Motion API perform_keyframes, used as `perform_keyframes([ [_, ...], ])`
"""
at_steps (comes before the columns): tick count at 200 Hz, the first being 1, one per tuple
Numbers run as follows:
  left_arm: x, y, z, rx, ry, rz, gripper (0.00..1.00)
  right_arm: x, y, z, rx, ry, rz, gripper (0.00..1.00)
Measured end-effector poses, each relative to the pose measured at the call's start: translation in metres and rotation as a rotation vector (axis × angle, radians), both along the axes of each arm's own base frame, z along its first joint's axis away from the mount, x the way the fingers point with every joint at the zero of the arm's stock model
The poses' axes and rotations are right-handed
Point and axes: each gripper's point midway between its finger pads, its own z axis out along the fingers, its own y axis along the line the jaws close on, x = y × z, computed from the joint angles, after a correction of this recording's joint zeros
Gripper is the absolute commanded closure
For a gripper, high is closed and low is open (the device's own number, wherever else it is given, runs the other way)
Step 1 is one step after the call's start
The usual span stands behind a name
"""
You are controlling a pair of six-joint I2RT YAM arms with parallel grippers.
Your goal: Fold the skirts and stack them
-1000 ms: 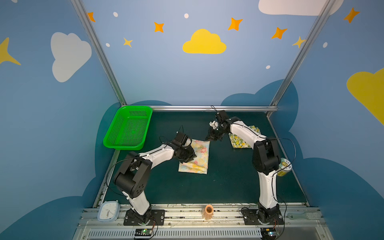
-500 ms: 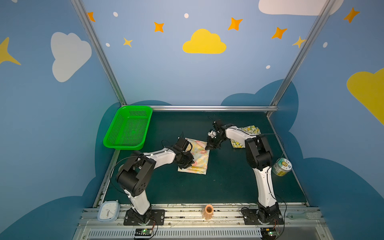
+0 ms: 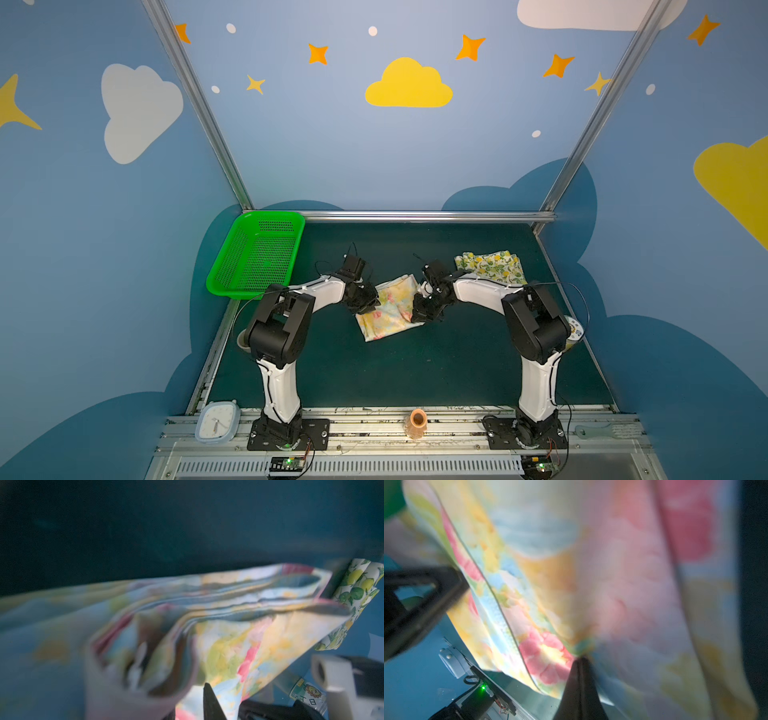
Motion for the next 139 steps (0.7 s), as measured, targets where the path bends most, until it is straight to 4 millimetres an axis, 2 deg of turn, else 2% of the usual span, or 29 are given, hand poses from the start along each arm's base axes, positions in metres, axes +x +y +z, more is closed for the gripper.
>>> perform_keyframes([
  [27,0.007,0.008,0.005,0.033,-0.041,-0.021,0.73,-0.027,0.022,0.001,-0.017,0.002,0.066,1.00],
  [42,0.007,0.012,0.012,0.048,-0.065,-0.026,0.73,-0.031,0.023,0.004,-0.020,0.006,0.074,1.00],
  [61,0.003,0.017,0.028,0.056,-0.103,-0.023,0.72,-0.020,0.020,0.015,-0.007,-0.006,0.069,1.00],
  [89,-0.002,0.022,0.047,0.056,-0.146,-0.012,0.73,0.010,0.020,0.037,0.054,-0.054,0.049,1.00],
  [111,-0.007,0.026,0.037,0.070,-0.124,-0.001,0.74,0.022,0.012,0.039,0.071,-0.057,0.024,1.00],
  [139,-0.014,0.038,0.012,0.091,-0.055,0.031,0.74,0.032,0.000,0.020,0.060,-0.014,-0.009,1.00],
])
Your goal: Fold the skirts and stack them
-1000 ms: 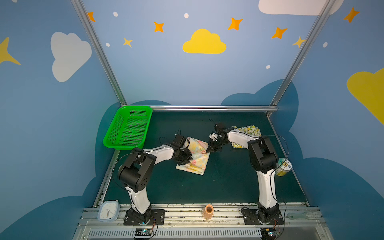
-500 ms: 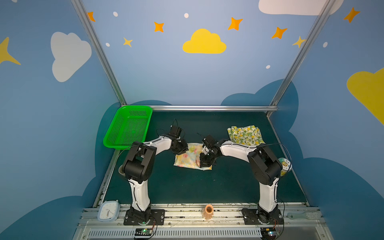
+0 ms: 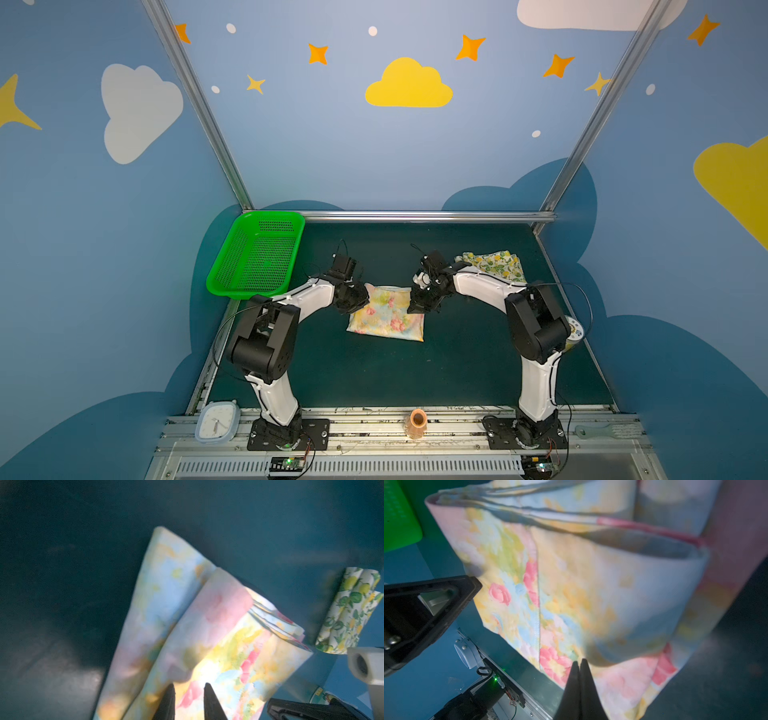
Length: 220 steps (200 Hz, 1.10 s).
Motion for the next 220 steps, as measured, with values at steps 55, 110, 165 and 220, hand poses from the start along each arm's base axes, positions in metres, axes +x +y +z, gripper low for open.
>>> perform_keyframes([
  [55,0.003,0.004,-0.007,-0.010,0.009,0.013,0.73,0.004,-0.013,-0.010,-0.003,0.021,-0.015,0.88],
  [110,0.002,-0.015,0.047,-0.005,-0.103,-0.048,0.71,0.005,-0.050,0.032,0.108,-0.028,-0.068,0.47],
  [165,-0.001,-0.077,0.063,-0.054,-0.134,-0.164,0.72,-0.002,-0.066,0.009,0.119,0.009,-0.080,0.45],
  [220,-0.007,-0.117,0.004,-0.054,-0.003,-0.225,0.74,-0.004,-0.064,-0.010,0.137,0.007,-0.078,0.45],
])
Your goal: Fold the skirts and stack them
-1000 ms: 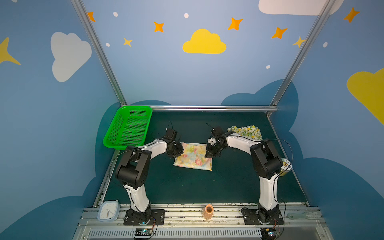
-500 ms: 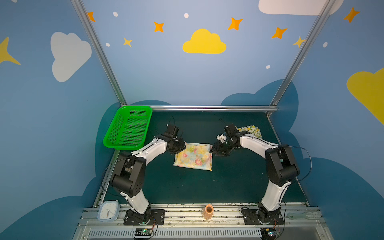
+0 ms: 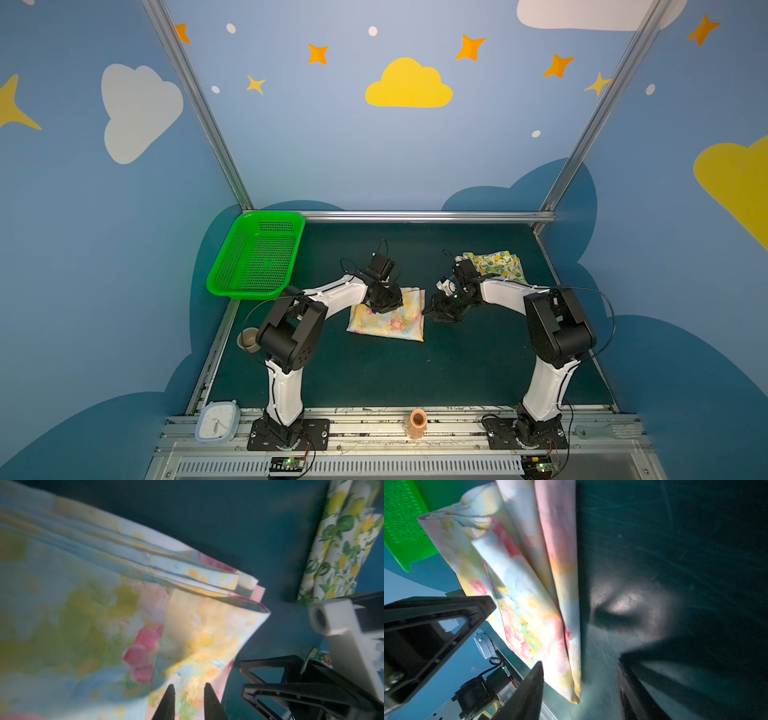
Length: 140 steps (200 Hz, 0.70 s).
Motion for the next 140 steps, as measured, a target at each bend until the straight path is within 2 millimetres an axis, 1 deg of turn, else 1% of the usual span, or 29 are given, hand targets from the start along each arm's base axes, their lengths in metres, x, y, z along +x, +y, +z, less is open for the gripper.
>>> perform_keyframes([
  [21,0.005,-0.004,-0.016,0.005,0.035,0.002,0.74,0.003,0.004,0.000,0.027,-0.018,0.000,0.45],
  [39,0.013,-0.009,-0.012,-0.008,0.027,0.001,0.75,0.006,0.011,-0.001,0.054,-0.029,0.002,0.45],
  [57,0.019,-0.012,-0.012,-0.010,0.023,0.000,0.75,0.009,0.020,-0.001,0.082,-0.043,0.011,0.45],
  [88,0.021,-0.011,-0.013,-0.005,0.027,-0.004,0.75,0.014,0.033,-0.001,0.123,-0.070,0.018,0.45],
  [140,0.021,-0.008,-0.013,-0.002,0.030,-0.003,0.75,0.018,0.040,-0.002,0.175,-0.087,0.003,0.46],
])
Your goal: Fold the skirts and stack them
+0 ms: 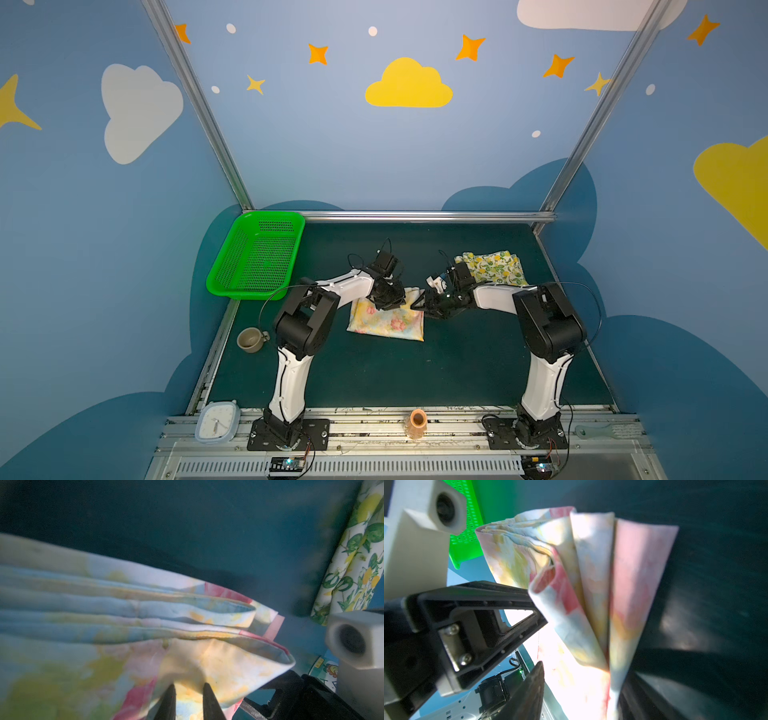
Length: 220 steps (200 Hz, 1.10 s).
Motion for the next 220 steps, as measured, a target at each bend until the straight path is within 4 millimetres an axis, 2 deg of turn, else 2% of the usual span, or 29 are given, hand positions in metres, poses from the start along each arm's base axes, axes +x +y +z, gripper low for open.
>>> perform_keyframes([
  [37,0.000,0.000,0.000,0.000,0.001,0.000,0.75,0.003,0.004,-0.001,0.019,-0.009,-0.007,0.50],
  [70,0.000,0.000,0.000,-0.002,0.003,0.002,0.76,0.004,0.010,-0.005,0.020,-0.021,-0.006,0.65],
  [85,0.000,0.000,-0.001,-0.004,0.003,0.004,0.76,0.004,0.011,-0.007,0.013,-0.021,-0.009,0.78],
  [96,0.000,0.000,-0.001,-0.009,0.005,0.009,0.76,0.003,0.011,-0.009,0.001,-0.016,-0.015,0.95],
  [101,0.001,0.000,-0.001,-0.016,0.008,0.014,0.76,0.003,0.011,-0.010,-0.005,-0.016,-0.015,1.00],
  [122,0.001,0.005,0.001,-0.051,0.016,0.044,0.76,0.001,0.009,-0.011,-0.028,0.000,-0.022,1.00],
  [144,0.001,0.026,0.011,-0.082,0.020,0.106,0.75,0.000,0.007,-0.006,-0.068,0.030,-0.011,1.00],
  [171,0.008,0.060,0.051,-0.125,-0.042,0.186,0.74,0.011,0.009,0.021,-0.086,0.020,0.034,1.00],
  [199,0.010,0.084,0.103,-0.176,-0.152,0.227,0.73,0.036,0.007,0.076,-0.079,-0.061,0.095,1.00],
  [220,0.000,0.093,0.119,-0.194,-0.186,0.234,0.72,0.051,-0.004,0.110,-0.082,-0.121,0.120,1.00],
])
